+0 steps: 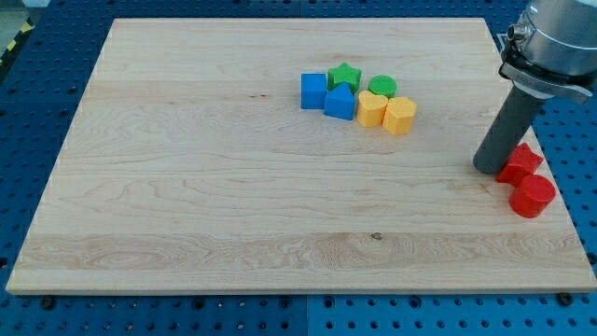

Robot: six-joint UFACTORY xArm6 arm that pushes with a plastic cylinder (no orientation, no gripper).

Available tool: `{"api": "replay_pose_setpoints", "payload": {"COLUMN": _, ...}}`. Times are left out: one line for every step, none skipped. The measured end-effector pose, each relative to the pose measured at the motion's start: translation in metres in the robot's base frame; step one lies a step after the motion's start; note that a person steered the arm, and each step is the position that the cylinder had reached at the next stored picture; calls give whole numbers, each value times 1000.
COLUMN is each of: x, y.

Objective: Separate the yellow blocks from each other

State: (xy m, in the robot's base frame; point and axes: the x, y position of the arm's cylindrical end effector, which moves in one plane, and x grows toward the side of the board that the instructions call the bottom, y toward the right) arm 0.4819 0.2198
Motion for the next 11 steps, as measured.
{"api": "replay_pose_setpoints", "payload": {"x": 0, "y": 0}}
{"api": "replay_pose_setpoints", "payload": {"x": 0, "y": -9}}
{"api": "replay_pose_setpoints", "payload": {"x": -8, "y": -47}}
{"api": "replay_pose_setpoints", "payload": {"x": -13, "y": -90}}
{"api": "replay_pose_setpoints", "payload": {"x": -34, "y": -138}}
{"api": "replay_pose_setpoints", "payload": {"x": -64, "y": -148}}
{"api": "replay_pose_setpoints", "payload": {"x": -69, "y": -130}}
{"api": "replay_pose_setpoints", "payload": {"x": -69, "y": -121}}
{"api": "replay_pose_setpoints", "payload": {"x": -69, "y": -116}}
{"api": "replay_pose_setpoints", "payload": {"x": -75, "y": -115}}
{"api": "replay_pose_setpoints", "payload": {"x": -88, "y": -115}}
